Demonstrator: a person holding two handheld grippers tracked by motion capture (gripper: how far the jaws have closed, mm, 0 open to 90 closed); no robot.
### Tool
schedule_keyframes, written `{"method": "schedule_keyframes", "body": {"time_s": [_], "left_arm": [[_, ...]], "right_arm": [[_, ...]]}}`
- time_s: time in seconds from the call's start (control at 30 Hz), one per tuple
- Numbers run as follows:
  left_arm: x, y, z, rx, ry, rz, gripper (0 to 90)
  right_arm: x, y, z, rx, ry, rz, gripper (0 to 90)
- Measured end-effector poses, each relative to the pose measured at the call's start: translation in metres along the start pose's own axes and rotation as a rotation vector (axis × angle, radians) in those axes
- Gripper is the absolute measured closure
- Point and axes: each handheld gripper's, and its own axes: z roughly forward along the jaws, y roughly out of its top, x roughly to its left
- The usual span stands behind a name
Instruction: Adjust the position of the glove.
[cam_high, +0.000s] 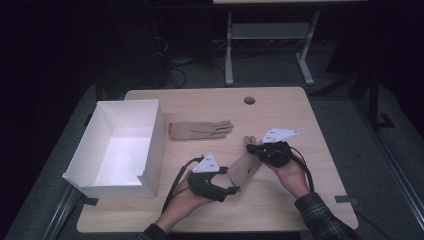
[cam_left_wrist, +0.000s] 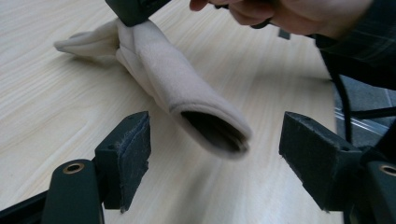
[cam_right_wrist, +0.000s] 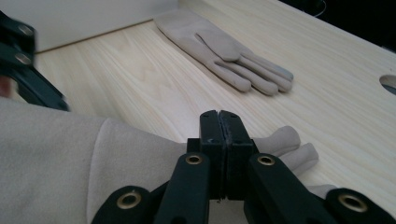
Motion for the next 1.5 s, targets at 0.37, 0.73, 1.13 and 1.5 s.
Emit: {"method": "schedule_keyframes", "body": {"time_s": [0.37, 0.73, 1.13, 1.5], "left_arm": [[0.009, -0.001, -0.002, 0.067, 0.079, 0.083, 81.3], [0.017, -0.003, -0.017, 0.057, 0.126, 0.122, 84.1], [0.015, -0.005, -0.016, 0.067, 0.115, 0.129, 84.1], [0.017, -0.006, -0.015, 0.079, 0.115, 0.124, 84.1]], "right_arm": [[0.003, 0.002, -0.001, -0.022, 0.035, 0.005, 88.8], [-0.015, -0.001, -0.009, -0.037, 0.032, 0.059, 76.9], [-0.074, 0.006, 0.051, 0.127, -0.030, 0.216, 68.6], [-0.084, -0.010, 0.083, 0.246, -0.022, 0.239, 70.3]]}}
